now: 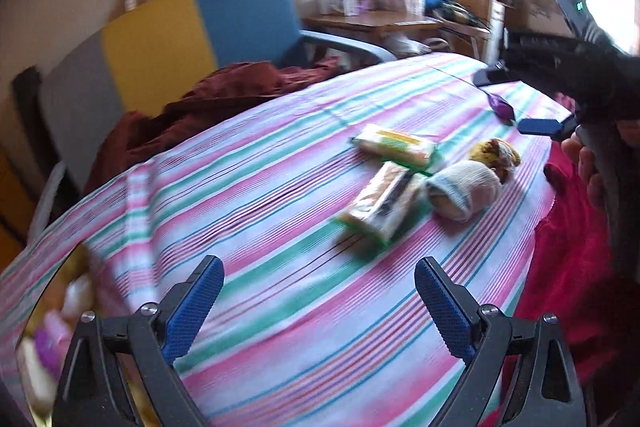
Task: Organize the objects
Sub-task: 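Move the left tool to the cracker packet while the right tool approaches the yellow knit item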
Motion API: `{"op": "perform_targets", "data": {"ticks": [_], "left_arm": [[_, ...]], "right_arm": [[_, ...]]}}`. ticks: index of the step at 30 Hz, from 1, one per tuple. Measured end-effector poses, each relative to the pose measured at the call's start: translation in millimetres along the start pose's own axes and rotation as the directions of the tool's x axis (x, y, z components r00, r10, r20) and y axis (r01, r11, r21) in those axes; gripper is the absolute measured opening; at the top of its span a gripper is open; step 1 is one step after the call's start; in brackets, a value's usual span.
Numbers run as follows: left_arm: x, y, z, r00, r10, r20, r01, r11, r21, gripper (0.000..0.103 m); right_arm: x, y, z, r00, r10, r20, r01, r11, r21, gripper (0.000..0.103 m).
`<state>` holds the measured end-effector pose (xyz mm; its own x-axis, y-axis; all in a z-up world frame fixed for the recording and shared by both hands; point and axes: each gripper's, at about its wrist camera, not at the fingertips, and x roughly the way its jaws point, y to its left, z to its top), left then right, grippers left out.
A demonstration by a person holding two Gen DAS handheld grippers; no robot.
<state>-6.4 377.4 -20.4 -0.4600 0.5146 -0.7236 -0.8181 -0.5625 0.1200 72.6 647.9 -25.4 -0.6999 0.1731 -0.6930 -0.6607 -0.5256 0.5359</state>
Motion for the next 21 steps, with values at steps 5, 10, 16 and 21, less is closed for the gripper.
{"op": "perform_targets", "data": {"ticks": [5,10,16,21], "left_arm": [[39.6,-17.4,22.2,0.997,-0.074,-0.025,0.076,0.995,0.064,0.094],[79.9,-29.1,37.4,0.992,-0.105,-0.064,0.11,0.99,0.083,0.093],[115.6,-37.0,46.7,0.987,-0.13,-0.096,0.137,0.988,0.068,0.092],[140.2,-30.2,43.4,0.973,-0.155,-0.168,0.156,0.988,-0.011,0.085]], "right_arm": [[4.3,-1.9,1.4,1.0,0.019,-0.018,-0.019,1.0,0.012,0.09],[7.7,-4.3,4.1,1.0,0.017,-0.023,-0.017,1.0,0.016,0.09],[14.3,-8.9,6.7,0.999,-0.008,-0.038,0.009,0.999,0.031,0.09],[22.4,-8.6,5.3,0.997,-0.038,-0.073,0.04,0.999,0.017,0.09]]}}
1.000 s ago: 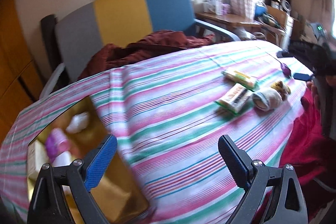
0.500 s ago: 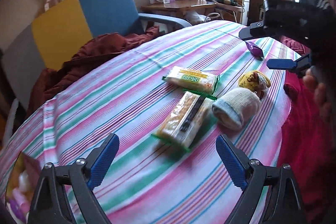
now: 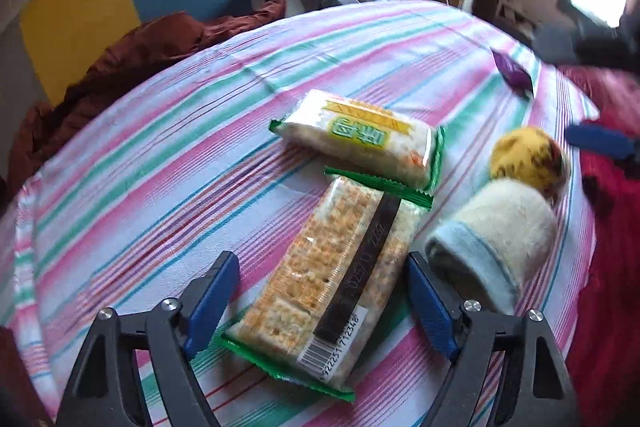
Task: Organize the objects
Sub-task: 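Move the left tool to the cracker packet while the right tool approaches the yellow knit item, then grasp the large cracker packet with the left tool while the right tool grasps the yellow knit item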
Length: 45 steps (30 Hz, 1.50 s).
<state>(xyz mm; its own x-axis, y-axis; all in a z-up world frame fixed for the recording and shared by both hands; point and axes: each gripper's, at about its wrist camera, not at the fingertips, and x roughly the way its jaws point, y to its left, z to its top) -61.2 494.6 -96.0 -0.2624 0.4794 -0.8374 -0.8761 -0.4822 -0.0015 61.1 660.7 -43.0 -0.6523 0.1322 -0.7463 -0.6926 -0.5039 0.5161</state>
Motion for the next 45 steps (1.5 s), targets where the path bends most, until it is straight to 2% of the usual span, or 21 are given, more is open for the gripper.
{"op": "perform_targets", "data": {"ticks": [5,12,15,18,19,20,26,37,45], "left_arm": [[2.8,2.8,-2.1,1.0,0.009,0.01,-0.009,1.0,-0.022,0.09],[2.1,0.4,-3.5,1.0,0.017,0.022,-0.016,1.0,-0.017,0.087],[-0.8,2.6,-5.1,0.999,0.024,0.034,-0.024,0.999,-0.023,0.08],[-7.1,6.6,-9.5,0.998,0.036,0.049,-0.034,0.999,-0.035,0.062],[-9.7,7.5,-11.2,0.998,0.041,0.054,-0.039,0.999,-0.038,0.051],[-11.2,8.5,-12.2,0.997,0.044,0.056,-0.042,0.998,-0.04,0.049],[-24.0,14.6,-30.9,0.996,0.061,0.064,-0.056,0.995,-0.081,0.048],[-53.8,19.5,-74.4,0.992,0.104,0.075,-0.092,0.984,-0.152,0.048],[-71.2,20.1,-99.6,0.988,0.13,0.079,-0.115,0.978,-0.174,0.048]], "right_arm": [[6.9,1.9,-1.3,0.998,-0.05,-0.024,0.049,0.998,-0.026,0.09],[12.1,9.2,-4.3,0.992,-0.124,-0.034,0.121,0.989,-0.085,0.09],[13.3,13.5,-5.8,0.988,-0.15,-0.03,0.145,0.983,-0.113,0.09],[13.9,16.1,-6.8,0.984,-0.174,-0.028,0.169,0.976,-0.134,0.09],[14.7,17.7,-7.5,0.982,-0.187,-0.026,0.181,0.972,-0.148,0.09],[15.9,19.6,-8.3,0.979,-0.2,-0.026,0.194,0.968,-0.162,0.09],[22.3,29.7,-14.3,0.963,-0.268,-0.025,0.254,0.935,-0.249,0.09],[28.5,50.3,-25.1,0.952,-0.306,-0.002,0.284,0.884,-0.373,0.09],[32.5,42.5,-24.6,0.941,-0.339,-0.017,0.311,0.88,-0.359,0.09]]}}
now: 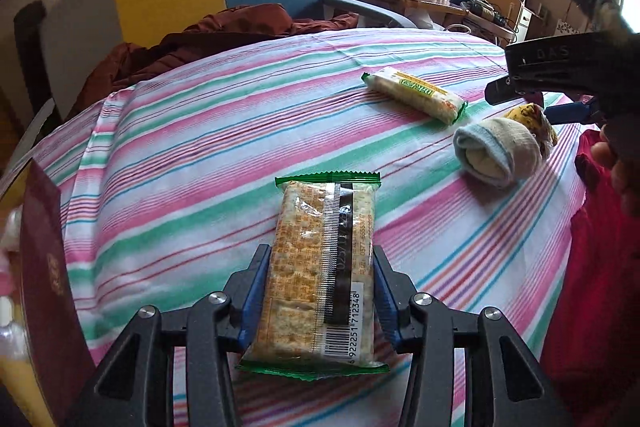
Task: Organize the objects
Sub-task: 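Grasp the large cracker packet with the left tool while the right tool grasps the yellow knit item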
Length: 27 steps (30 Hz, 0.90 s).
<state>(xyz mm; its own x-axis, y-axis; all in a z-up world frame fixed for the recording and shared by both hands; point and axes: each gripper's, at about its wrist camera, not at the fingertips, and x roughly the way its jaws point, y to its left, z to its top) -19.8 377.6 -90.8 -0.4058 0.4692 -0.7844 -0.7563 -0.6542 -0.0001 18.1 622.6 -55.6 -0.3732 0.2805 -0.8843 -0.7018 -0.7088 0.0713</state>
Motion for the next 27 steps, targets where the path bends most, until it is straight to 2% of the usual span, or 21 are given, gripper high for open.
{"op": "perform_targets", "data": {"ticks": [4,13,24,27], "left_arm": [[-8.2,5.4,-9.2,1.0,0.01,0.001,-0.01,1.0,-0.012,0.048],[-20.0,11.9,-23.2,1.0,0.019,0.007,-0.019,1.0,-0.024,0.048],[-22.3,11.9,-26.6,1.0,0.028,0.013,-0.028,0.999,-0.025,0.048],[-23.0,12.2,-27.0,1.0,0.026,0.014,-0.025,0.999,-0.029,0.048]], "right_arm": [[10.2,-1.1,-2.0,0.998,-0.008,-0.056,0.008,1.0,-0.005,0.09],[10.2,-9.9,0.3,0.998,0.01,-0.058,-0.007,0.999,0.043,0.087],[14.8,-13.8,0.9,0.997,0.027,-0.073,-0.022,0.997,0.07,0.089],[11.6,-22.6,2.3,0.996,0.067,-0.061,-0.058,0.99,0.126,0.089]]}}
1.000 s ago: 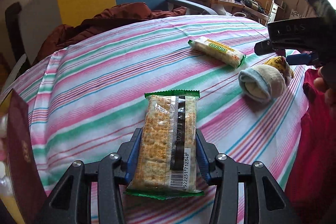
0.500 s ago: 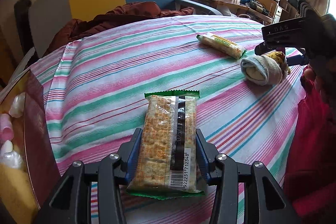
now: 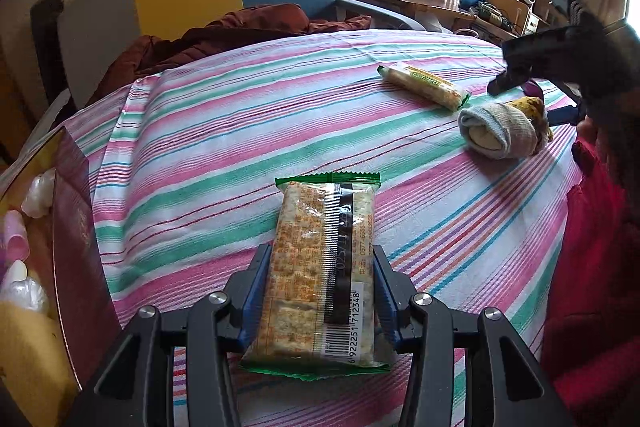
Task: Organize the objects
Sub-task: 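Grasp the large cracker packet with the left tool while the right tool grasps the yellow knit item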
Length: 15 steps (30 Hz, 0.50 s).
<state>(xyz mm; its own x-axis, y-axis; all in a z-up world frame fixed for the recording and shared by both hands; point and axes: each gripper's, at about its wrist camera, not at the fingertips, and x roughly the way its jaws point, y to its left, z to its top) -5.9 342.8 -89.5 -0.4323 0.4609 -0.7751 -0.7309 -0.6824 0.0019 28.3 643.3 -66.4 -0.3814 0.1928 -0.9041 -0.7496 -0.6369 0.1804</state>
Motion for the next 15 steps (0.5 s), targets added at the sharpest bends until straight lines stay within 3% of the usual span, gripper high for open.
{"op": "perform_targets", "data": {"ticks": [3,7,11,15], "left_arm": [[-0.2,0.6,-0.5,1.0,-0.002,0.002,0.002,1.0,-0.004,0.048],[-0.1,1.7,-0.7,1.0,-0.008,0.005,0.008,1.0,-0.009,0.048],[0.0,1.9,-1.3,1.0,-0.012,0.008,0.012,1.0,-0.013,0.048],[-0.4,3.1,-2.2,1.0,-0.016,0.01,0.017,1.0,-0.018,0.048]], "right_arm": [[-13.4,-18.0,3.4,0.988,0.138,0.067,-0.145,0.984,0.107,0.089],[-12.7,-28.7,3.8,0.988,0.136,0.069,-0.146,0.976,0.161,0.089],[-9.9,-21.2,2.6,0.997,0.056,0.045,-0.061,0.991,0.118,0.088],[-28.8,-41.9,2.1,0.986,0.042,0.162,-0.075,0.977,0.2,0.087]]}}
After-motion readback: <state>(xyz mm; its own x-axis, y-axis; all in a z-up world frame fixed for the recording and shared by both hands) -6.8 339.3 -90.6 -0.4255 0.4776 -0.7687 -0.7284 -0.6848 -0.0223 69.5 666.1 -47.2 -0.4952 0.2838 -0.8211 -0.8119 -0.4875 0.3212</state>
